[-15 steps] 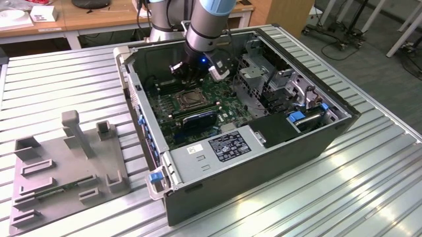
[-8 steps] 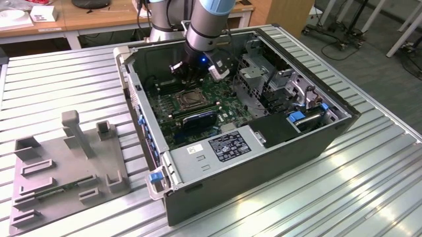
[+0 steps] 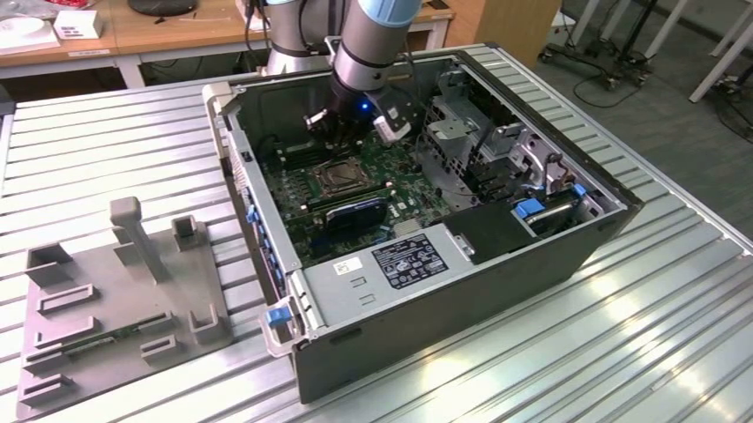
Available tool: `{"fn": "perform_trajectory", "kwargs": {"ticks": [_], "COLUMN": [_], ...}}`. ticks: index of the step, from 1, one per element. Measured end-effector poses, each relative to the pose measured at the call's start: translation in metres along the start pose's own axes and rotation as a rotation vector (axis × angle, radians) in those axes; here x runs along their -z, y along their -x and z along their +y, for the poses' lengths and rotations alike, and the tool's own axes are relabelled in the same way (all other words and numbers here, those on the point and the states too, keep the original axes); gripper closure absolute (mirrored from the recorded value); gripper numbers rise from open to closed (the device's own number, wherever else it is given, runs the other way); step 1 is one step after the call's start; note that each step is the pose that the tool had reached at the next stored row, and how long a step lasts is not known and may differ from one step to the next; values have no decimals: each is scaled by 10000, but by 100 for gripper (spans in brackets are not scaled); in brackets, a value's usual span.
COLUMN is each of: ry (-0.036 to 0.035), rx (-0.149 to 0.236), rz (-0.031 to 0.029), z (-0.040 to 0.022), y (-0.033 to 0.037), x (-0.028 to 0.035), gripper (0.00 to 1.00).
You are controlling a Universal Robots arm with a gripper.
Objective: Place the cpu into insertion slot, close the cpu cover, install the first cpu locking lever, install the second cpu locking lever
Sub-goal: 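Install the first cpu locking lever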
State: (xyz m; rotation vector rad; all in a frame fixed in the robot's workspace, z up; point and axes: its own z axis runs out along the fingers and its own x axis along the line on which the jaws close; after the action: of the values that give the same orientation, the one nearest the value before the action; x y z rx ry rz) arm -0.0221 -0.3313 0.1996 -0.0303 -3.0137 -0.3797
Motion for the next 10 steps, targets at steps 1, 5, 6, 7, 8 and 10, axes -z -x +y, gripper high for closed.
{"fn": "perform_trajectory", "kwargs": {"ticks": [1, 5, 6, 7, 8, 10], "ry": [-1, -6, -11, -19, -25, -28], "rx": [-1, -1, -3, -4, -4, -4], "rz": [0, -1, -1, 0, 1, 1], "z": [-1, -5, -5, -6, -6, -5], "y": [4, 19, 20, 21, 24, 33], "x": [-3, -17, -21, -23, -24, -25], "gripper": [89, 89, 89, 89, 89, 89]}}
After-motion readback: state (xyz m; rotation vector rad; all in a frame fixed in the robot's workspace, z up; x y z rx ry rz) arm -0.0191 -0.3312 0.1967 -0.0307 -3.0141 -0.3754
